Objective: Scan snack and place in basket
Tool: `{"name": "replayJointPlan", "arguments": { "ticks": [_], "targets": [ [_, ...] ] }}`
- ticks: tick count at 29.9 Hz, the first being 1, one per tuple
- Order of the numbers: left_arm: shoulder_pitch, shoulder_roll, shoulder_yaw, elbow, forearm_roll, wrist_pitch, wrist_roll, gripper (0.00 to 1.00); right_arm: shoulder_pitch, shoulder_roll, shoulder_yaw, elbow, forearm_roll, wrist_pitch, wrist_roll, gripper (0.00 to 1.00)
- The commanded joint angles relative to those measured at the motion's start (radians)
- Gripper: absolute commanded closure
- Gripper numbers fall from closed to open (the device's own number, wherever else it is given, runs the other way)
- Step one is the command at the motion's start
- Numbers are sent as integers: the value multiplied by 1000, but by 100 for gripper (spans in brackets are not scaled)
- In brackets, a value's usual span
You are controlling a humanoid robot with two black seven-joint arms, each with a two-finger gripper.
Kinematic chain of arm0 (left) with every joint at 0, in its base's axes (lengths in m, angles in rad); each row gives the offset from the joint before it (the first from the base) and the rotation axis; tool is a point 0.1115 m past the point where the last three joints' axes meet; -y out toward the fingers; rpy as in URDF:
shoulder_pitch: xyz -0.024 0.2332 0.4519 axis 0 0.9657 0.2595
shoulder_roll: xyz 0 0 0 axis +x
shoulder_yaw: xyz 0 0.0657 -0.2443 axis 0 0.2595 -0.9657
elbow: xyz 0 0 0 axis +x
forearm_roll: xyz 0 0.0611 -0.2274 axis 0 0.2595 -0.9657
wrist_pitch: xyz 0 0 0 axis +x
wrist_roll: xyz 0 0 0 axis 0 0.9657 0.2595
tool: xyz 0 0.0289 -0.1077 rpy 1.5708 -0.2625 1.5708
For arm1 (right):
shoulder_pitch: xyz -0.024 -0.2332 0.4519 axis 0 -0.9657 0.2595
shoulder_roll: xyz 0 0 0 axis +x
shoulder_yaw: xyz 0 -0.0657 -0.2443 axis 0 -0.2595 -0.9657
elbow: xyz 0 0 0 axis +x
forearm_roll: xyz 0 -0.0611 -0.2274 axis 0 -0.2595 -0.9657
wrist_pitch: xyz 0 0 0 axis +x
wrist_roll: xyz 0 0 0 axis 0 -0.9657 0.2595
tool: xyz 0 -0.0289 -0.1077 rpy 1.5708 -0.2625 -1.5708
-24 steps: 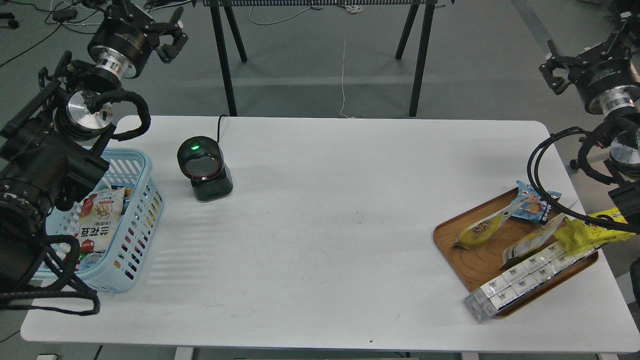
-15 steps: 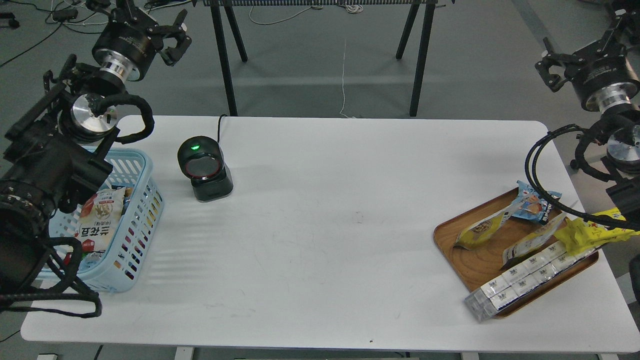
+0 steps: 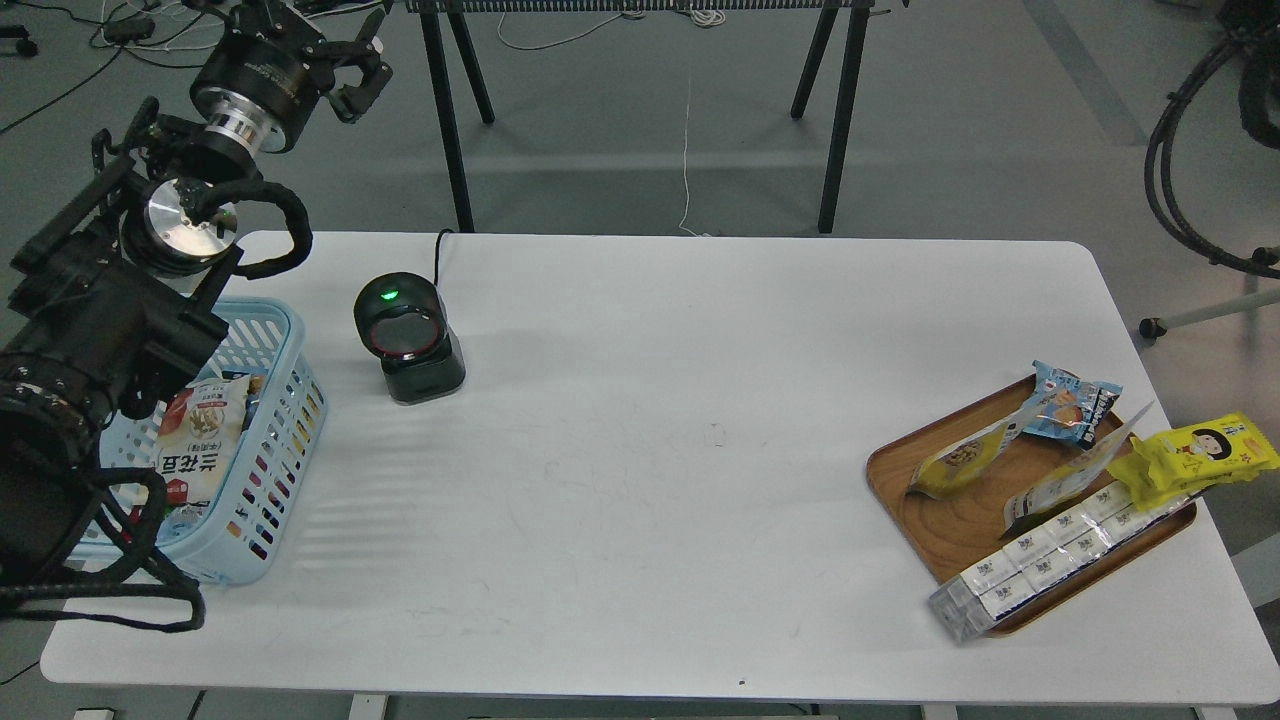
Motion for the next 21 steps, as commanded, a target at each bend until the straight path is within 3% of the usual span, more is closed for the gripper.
{"name": "replayJointPlan", "arguments": {
  "ticks": [1,8,15,17,21],
  "targets": [
    [-4,0,0,-1,0,0,0,0,69,1,-10,83,-244,0,6,1],
    [-15,0,0,0,1,1,0,0,239,4,-226,299,-618,0,61,1],
    [-12,-2,0,-1,3,-16,0,0,336,-10,-363,548,-890,0,70,1],
    [-13,-2,0,-1,3,-16,2,0,339,-19,-375,609,-991,0,92,1],
    [-12,-2,2,-1,3,-16,0,0,339,-33,-448,744,-1180,0,185,2]
  ]
}}
